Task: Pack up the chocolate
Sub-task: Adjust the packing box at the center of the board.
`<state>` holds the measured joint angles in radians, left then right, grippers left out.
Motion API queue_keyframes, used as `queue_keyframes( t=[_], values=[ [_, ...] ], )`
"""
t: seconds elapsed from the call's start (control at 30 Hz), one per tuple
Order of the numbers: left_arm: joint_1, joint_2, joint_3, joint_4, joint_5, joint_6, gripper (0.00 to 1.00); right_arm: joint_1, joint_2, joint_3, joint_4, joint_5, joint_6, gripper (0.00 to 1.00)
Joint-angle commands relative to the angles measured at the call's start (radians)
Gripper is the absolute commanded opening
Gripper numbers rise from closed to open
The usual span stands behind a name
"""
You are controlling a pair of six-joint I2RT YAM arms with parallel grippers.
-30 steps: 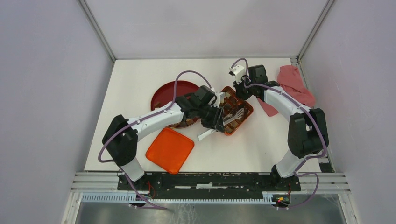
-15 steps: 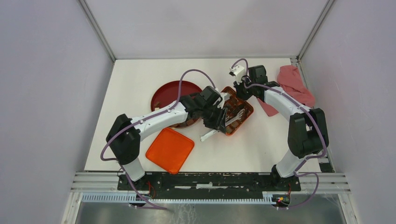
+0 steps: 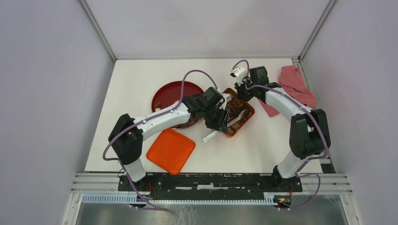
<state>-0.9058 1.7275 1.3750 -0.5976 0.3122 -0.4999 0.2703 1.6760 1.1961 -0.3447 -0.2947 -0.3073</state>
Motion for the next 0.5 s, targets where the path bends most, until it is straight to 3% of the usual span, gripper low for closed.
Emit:
queue_keyframes(
  t=[0.0,0.2,0.47],
  values=[
    [-0.005,0.0,0.046,0.022,-0.011,0.026,0.45,0.003,-0.068,0.008,0.062,-0.043,0.037,0.0],
    [-0.005,-0.026,0.052,0.019,-0.025,0.026,0.44,0.003,-0.068,0.008,0.062,-0.042,0.036,0.0],
    [-0.005,-0.182,0.004,0.015,-0.075,0.015,0.41,0.001,-0.067,0.004,0.059,-0.05,0.021,0.0]
  ],
)
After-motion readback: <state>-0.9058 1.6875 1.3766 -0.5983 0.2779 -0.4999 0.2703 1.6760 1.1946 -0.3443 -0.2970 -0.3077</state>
